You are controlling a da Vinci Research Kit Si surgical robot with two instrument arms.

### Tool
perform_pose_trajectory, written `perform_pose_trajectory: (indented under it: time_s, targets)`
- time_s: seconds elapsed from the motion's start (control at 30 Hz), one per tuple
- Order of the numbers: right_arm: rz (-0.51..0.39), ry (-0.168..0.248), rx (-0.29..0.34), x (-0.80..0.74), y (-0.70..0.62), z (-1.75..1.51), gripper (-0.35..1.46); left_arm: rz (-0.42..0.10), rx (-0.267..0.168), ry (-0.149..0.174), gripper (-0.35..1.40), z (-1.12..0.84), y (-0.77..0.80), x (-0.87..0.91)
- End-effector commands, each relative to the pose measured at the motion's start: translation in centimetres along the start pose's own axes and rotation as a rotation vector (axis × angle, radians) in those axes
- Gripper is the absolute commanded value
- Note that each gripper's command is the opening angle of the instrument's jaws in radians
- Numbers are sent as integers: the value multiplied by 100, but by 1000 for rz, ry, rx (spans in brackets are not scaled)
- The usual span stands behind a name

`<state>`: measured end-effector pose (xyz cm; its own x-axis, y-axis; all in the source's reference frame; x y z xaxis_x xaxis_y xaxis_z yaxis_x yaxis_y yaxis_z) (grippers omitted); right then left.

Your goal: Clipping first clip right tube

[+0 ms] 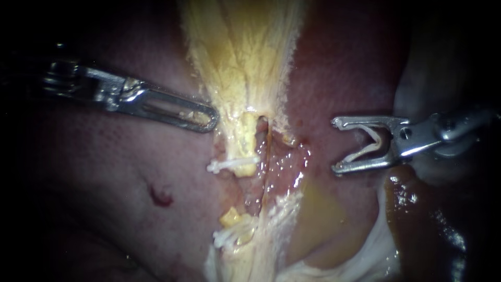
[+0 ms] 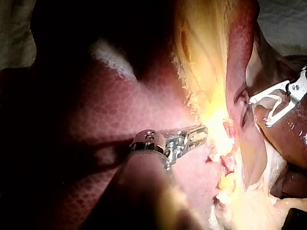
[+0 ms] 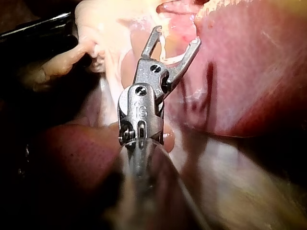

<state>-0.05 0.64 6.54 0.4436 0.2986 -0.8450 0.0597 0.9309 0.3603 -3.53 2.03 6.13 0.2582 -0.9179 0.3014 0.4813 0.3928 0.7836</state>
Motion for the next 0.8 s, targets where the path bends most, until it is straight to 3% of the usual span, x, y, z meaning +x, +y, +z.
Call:
perform_pose_trajectory:
  time_s: [0.03,0.17,0.3,0.53,0.8]
  targets:
    - [0,0,0,0,0,0,50,0,0,0,-35,-1,0,0]
    - [0,0,0,0,0,0,50,4,5,3,-35,-8,0,-3]
    - [0,0,0,0,0,0,50,-2,3,1,-35,-29,-1,-13]
    - [0,0,0,0,0,0,50,-16,1,-26,-35,-61,-8,-29]
    - [0,2,9,1,-1,0,50,-18,-1,-30,-35,-64,-12,-29]
